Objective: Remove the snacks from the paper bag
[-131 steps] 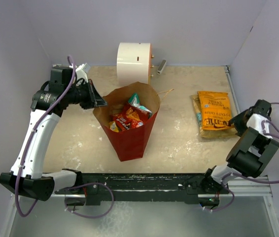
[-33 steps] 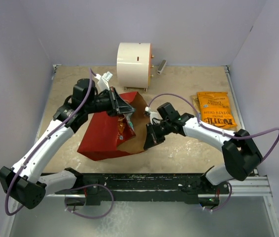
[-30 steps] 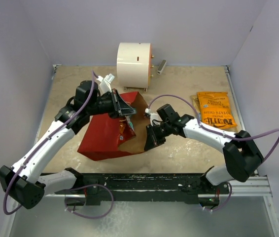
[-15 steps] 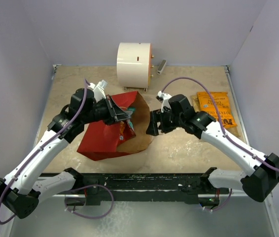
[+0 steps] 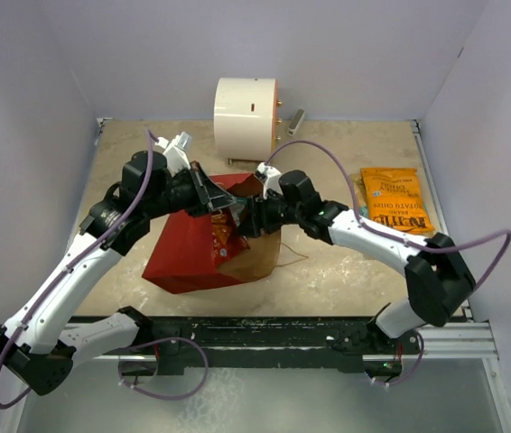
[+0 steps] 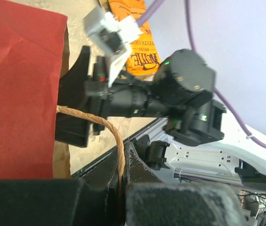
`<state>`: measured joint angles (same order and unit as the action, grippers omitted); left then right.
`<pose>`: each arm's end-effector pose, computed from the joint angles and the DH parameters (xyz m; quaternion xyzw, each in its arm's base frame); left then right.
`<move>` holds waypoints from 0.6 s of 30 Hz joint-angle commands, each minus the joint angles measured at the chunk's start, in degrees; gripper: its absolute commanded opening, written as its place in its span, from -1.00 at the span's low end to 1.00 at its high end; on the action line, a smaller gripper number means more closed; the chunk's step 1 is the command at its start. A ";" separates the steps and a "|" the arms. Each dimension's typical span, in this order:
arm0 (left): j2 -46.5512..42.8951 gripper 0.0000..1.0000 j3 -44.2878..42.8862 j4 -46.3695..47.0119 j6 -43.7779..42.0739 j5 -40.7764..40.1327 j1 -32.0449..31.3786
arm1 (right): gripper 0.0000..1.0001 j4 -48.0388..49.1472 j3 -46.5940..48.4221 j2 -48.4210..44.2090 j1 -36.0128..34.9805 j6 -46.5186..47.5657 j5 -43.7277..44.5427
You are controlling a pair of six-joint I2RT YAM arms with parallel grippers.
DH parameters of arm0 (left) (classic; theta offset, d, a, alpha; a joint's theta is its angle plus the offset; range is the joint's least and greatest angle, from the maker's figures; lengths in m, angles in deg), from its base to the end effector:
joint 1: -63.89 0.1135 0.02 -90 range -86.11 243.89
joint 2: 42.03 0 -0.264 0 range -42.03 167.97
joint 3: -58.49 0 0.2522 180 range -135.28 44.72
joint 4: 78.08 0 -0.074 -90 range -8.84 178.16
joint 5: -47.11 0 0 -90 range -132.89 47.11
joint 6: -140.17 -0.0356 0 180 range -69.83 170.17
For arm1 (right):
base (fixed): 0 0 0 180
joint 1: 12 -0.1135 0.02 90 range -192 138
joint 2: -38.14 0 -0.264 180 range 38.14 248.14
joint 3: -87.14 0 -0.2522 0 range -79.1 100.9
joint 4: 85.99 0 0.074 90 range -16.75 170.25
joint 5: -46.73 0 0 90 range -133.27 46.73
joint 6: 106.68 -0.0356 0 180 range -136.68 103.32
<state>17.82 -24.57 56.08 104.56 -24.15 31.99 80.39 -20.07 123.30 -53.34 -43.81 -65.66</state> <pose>0.1795 -0.1252 0.3997 -0.0715 0.8228 -0.4731 0.3066 0.2464 0.2349 0.2757 -0.2050 0.8128 0.4286 0.3372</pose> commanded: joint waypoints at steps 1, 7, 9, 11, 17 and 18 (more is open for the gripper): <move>1.41 -1.00 -3.43 1.64 -2.21 0.69 0.00 | 0.20 14.12 -5.30 1.67 -1.43 -1.08 2.14; 3.98 -1.00 -5.10 2.39 -3.09 2.43 0.06 | 0.19 24.32 -9.02 5.62 -2.70 -1.26 3.83; 4.42 -1.00 -5.51 1.76 -3.52 2.44 0.06 | 0.16 25.27 -8.97 7.05 -3.47 -1.90 5.18; 4.60 -1.00 -5.55 1.45 -3.46 2.54 0.08 | 0.15 26.78 -9.22 8.73 -4.10 -2.21 5.44; 4.96 -1.00 -6.08 1.22 -3.83 3.32 0.13 | 0.19 27.40 -9.53 11.69 -4.89 -2.70 10.17; 4.95 -1.00 -6.26 1.07 -3.94 3.38 0.09 | 0.19 27.14 -9.13 12.17 -4.91 -2.25 9.91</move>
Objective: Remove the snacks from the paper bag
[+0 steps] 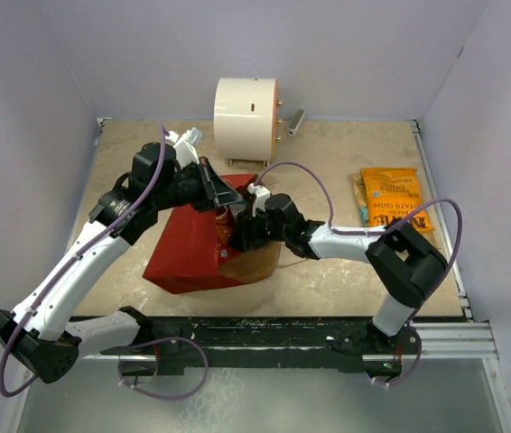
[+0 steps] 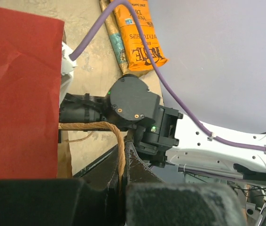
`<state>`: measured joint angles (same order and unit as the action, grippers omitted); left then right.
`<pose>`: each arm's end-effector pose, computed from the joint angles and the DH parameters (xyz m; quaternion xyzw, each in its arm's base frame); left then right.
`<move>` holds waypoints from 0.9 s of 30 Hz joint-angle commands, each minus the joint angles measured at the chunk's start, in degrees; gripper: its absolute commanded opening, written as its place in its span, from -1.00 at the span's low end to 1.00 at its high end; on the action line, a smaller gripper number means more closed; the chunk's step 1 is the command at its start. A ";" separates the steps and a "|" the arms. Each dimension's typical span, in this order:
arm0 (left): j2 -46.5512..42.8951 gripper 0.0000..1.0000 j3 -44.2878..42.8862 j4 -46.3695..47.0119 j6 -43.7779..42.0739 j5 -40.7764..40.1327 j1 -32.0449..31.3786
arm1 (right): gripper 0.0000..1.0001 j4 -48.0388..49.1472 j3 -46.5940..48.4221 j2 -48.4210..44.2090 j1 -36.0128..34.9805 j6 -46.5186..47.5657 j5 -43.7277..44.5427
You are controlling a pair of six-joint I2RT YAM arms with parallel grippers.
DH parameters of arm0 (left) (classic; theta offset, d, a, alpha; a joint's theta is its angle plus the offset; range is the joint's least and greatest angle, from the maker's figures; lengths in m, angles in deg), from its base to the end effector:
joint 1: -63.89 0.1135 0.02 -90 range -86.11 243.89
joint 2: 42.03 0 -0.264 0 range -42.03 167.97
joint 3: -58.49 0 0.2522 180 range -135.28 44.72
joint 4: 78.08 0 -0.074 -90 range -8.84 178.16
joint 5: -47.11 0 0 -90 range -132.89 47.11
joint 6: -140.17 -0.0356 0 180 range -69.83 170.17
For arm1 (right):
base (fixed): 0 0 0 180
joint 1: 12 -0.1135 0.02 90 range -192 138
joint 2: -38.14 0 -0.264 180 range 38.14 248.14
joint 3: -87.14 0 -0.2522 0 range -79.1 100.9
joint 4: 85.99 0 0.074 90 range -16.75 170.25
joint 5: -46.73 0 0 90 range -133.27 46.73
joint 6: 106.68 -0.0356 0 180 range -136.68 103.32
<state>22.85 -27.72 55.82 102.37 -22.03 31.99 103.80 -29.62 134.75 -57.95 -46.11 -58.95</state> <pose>0.1973 -0.1377 0.3993 -0.0499 0.8326 -0.4683 0.2915 0.2436 0.2656 0.1937 -0.1930 0.8095 0.4220 0.3596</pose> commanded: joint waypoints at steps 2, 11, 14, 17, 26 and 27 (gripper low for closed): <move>0.05 -1.00 -3.14 1.18 -1.90 1.46 0.08 | 0.17 3.00 1.07 1.61 -0.30 0.54 2.86; 0.17 -1.00 -3.53 0.36 -2.97 1.64 0.08 | -0.17 8.57 0.48 2.17 -0.98 -1.21 -4.89; -0.02 -1.00 -3.41 -0.18 -3.23 1.36 0.11 | -0.37 12.24 0.01 2.80 -1.60 -3.05 -7.34; -0.28 -1.00 -3.36 -0.56 -3.38 0.98 0.08 | -0.41 14.13 0.26 3.03 -2.59 -4.06 -8.79; -0.28 -1.00 -4.48 -1.81 -3.84 0.58 0.17 | -0.21 10.61 3.60 7.62 -2.74 -6.22 -5.99; -0.44 -1.00 -4.68 -2.41 -3.98 0.13 0.17 | -0.30 9.68 4.15 7.64 -2.74 -6.04 -5.68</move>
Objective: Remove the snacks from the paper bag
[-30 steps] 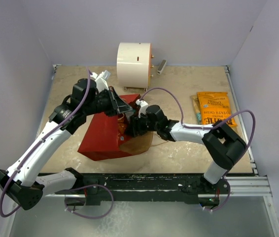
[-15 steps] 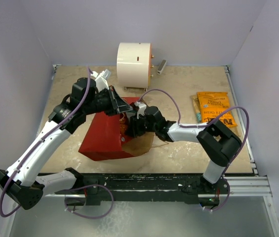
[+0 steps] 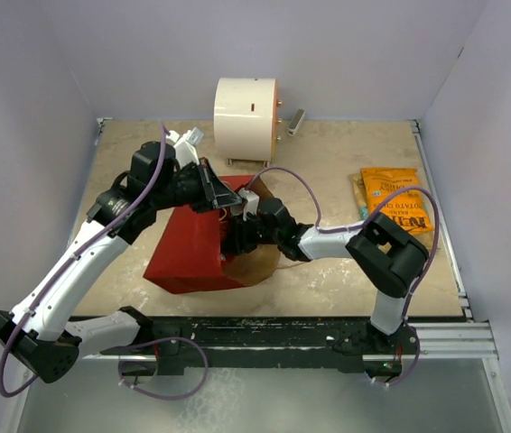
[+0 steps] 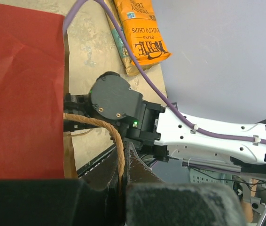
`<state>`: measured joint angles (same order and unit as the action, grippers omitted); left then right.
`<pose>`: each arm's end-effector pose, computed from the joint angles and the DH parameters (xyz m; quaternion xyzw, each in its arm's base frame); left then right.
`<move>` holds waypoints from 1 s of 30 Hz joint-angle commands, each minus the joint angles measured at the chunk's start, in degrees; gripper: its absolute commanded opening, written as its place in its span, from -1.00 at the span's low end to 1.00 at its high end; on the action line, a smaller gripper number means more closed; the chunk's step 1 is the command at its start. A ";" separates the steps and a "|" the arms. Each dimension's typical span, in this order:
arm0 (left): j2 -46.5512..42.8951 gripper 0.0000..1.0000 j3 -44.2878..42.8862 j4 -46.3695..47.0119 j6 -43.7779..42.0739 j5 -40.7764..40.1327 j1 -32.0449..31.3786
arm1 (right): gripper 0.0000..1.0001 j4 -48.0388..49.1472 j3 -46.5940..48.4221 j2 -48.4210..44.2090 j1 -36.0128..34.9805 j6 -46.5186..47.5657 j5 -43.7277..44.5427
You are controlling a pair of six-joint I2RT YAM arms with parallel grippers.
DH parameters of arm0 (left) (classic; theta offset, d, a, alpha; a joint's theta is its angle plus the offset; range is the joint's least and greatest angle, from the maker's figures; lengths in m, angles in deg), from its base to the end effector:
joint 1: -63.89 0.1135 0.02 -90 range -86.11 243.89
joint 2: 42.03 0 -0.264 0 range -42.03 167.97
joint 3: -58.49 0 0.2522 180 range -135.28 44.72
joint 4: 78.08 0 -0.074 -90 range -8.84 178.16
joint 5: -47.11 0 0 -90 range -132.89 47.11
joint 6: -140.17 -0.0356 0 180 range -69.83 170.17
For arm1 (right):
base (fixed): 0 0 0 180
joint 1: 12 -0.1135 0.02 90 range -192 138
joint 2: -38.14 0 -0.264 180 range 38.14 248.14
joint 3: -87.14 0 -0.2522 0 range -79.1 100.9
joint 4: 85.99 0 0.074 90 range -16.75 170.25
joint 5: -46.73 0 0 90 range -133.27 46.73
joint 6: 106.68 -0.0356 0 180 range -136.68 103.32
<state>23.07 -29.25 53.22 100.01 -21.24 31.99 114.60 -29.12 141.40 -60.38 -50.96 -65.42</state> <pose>0.1950 -0.1368 0.4030 -0.0317 0.8385 -0.4608 0.2890 0.2399 0.2902 0.1753 -0.2088 0.7789 0.4941 0.3251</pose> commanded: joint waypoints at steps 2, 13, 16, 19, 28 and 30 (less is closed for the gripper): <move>-0.92 -1.00 -3.40 -0.78 -1.76 -1.66 0.24 | -0.38 -2.94 4.50 0.05 -0.31 -0.01 1.46; -1.72 -1.00 -3.60 -3.99 -1.92 -4.85 3.10 | -0.98 -4.80 6.01 -4.95 -0.31 -2.79 -2.15; -2.05 -1.00 -3.39 -4.92 -2.12 -5.75 4.58 | -1.00 -7.84 6.42 -6.82 -0.33 -2.83 -3.88; -2.38 -1.00 -3.11 -5.30 -2.16 -5.84 5.97 | -1.00 -11.49 7.21 -8.80 -0.32 -2.49 -4.79; -3.93 -1.00 -2.33 -6.66 -2.68 -6.45 7.90 | -1.00 -18.88 10.10 -14.76 -0.23 -2.21 -4.36; -4.39 -1.00 -2.15 -6.86 -2.77 -6.92 8.28 | -1.00 -20.57 10.67 -15.84 -0.23 -2.11 -3.42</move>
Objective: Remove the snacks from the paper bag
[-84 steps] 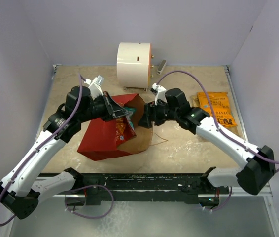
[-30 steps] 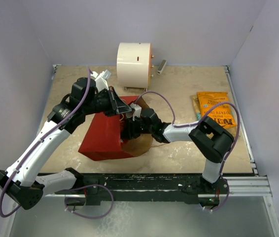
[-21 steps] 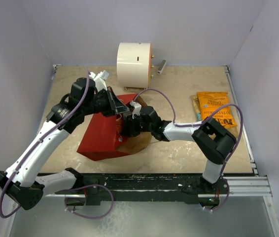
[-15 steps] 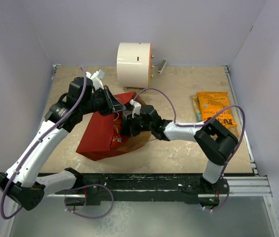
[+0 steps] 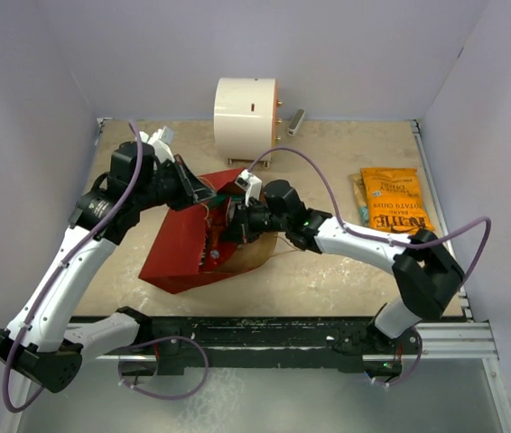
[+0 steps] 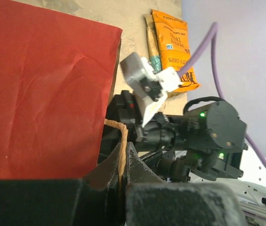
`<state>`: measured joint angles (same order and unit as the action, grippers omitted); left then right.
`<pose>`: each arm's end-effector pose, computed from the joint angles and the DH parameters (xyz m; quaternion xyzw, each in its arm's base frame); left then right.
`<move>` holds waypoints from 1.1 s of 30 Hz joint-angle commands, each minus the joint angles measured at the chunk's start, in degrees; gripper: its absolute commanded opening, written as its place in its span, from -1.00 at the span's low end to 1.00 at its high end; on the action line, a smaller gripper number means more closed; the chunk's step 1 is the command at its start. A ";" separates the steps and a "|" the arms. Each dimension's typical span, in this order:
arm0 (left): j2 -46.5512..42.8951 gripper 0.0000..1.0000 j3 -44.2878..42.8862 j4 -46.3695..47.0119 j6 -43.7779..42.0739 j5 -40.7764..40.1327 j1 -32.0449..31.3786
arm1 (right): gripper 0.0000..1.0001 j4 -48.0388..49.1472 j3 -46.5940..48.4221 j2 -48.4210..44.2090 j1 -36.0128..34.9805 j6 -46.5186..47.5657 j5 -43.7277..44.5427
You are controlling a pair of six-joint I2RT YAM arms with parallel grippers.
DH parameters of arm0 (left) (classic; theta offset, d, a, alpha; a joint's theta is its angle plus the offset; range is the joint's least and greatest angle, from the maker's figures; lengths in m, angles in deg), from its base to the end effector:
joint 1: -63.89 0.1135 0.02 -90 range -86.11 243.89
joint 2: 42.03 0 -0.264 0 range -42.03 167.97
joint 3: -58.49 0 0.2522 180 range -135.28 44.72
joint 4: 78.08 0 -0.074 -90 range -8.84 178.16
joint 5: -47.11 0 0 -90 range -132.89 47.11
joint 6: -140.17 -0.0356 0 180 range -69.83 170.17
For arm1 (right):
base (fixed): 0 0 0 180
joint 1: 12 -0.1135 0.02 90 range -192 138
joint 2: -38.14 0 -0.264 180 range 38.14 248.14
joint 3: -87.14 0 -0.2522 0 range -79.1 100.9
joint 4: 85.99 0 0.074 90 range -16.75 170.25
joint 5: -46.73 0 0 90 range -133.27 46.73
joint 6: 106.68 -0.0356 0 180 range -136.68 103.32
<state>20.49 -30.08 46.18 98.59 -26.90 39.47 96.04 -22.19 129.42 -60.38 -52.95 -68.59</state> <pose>0.1951 -0.0994 0.4049 -0.1097 0.8521 -0.3921 0.3289 0.2295 0.2812 0.2548 -0.2108 0.7743 0.5150 0.3012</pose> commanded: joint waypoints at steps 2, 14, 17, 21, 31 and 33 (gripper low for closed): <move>-2.20 -1.00 -1.26 -0.02 -1.55 -1.64 1.19 | -1.00 -3.37 4.05 -4.90 -0.16 -0.18 0.43; -3.79 -1.00 -1.58 -1.69 -1.76 -4.86 1.80 | -1.00 -13.90 5.97 -14.86 3.16 0.95 0.00; -4.08 -1.00 -1.50 -2.03 -1.75 -5.50 1.83 | -1.00 -16.89 6.93 -17.68 4.78 1.26 -1.30; -4.24 -1.00 -1.48 -2.06 -1.75 -5.70 1.87 | -1.00 -21.65 9.58 -20.34 6.08 2.18 -1.51; -4.61 -1.00 -1.15 -2.23 -1.72 -6.30 1.88 | -1.00 -33.58 16.21 -26.85 8.20 3.46 6.10; -4.74 -1.00 -1.00 -2.23 -1.62 -6.32 1.91 | -1.00 -35.34 18.13 -27.49 8.67 4.01 7.28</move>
<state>16.90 -30.08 42.92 98.48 -32.37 41.00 64.24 -9.14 104.50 -52.64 -50.65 -65.13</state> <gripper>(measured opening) 0.003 0.008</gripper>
